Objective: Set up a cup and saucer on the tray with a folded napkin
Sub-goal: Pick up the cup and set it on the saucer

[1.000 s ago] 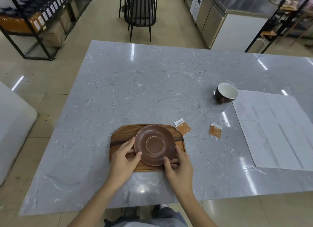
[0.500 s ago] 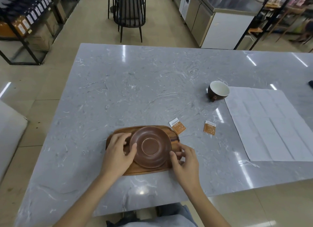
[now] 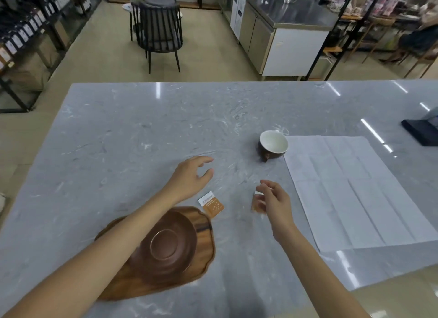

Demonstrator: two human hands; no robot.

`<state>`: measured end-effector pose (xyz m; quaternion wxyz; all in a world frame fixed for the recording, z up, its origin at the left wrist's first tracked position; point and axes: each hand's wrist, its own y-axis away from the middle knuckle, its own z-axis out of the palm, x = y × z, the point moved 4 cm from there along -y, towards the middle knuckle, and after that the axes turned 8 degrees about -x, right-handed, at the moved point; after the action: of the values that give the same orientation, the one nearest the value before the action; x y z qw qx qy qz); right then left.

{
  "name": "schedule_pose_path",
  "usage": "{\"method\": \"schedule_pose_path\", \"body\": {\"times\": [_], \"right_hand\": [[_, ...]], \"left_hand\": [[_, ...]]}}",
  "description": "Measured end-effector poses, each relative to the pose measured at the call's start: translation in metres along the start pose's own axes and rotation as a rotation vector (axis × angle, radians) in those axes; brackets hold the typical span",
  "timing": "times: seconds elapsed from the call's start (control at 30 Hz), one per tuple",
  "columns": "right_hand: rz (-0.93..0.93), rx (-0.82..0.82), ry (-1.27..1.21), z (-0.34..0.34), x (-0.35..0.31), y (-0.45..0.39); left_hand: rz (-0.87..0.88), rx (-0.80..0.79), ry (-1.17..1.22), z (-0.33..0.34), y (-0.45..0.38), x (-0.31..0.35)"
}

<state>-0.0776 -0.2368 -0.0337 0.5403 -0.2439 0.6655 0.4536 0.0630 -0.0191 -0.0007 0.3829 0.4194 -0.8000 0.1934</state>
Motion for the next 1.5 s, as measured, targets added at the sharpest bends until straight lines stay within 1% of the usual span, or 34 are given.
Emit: {"method": "schedule_pose_path", "body": {"times": [0.1,0.17,0.23,0.33,0.47,0.57,0.73,0.83,0.9,1.07,1.3,1.5], "right_hand": [[0.146,-0.036,-0.211,-0.019,-0.011,-0.036],[0.229,-0.078,-0.29,-0.027,-0.015,-0.058],[0.283,-0.103,-0.35,-0.033,-0.018,-0.078],[0.377,-0.146,-0.504,-0.036,-0.019,-0.102],[0.476,-0.256,-0.648,-0.031,-0.02,-0.124],[0.509,-0.334,-0.741,-0.026,-0.021,-0.136],[0.534,-0.395,-0.732,-0.022,-0.016,-0.149],[0.55,-0.405,-0.723,-0.023,-0.014,-0.154],[0.552,-0.416,-0.714,-0.024,-0.014,-0.157],[0.507,-0.443,-0.641,-0.028,-0.016,-0.156],[0.431,-0.509,-0.522,-0.032,-0.019,-0.143],[0.403,-0.568,-0.469,-0.023,-0.025,-0.122]], "left_hand": [[-0.03,-0.075,0.043,0.016,-0.049,0.015],[-0.041,-0.115,0.06,0.027,-0.081,0.025],[-0.046,-0.138,0.085,0.039,-0.112,0.035],[-0.068,-0.172,0.124,0.058,-0.153,0.047],[-0.096,-0.254,0.172,0.081,-0.193,0.053],[-0.156,-0.348,0.321,0.096,-0.212,0.053],[-0.22,-0.454,0.543,0.113,-0.228,0.049],[-0.313,-0.483,0.699,0.12,-0.23,0.043],[-0.315,-0.489,0.741,0.121,-0.231,0.039],[-0.271,-0.475,0.771,0.119,-0.226,0.037],[-0.203,-0.403,0.767,0.108,-0.203,0.043],[-0.178,-0.299,0.803,0.093,-0.173,0.039]]}}
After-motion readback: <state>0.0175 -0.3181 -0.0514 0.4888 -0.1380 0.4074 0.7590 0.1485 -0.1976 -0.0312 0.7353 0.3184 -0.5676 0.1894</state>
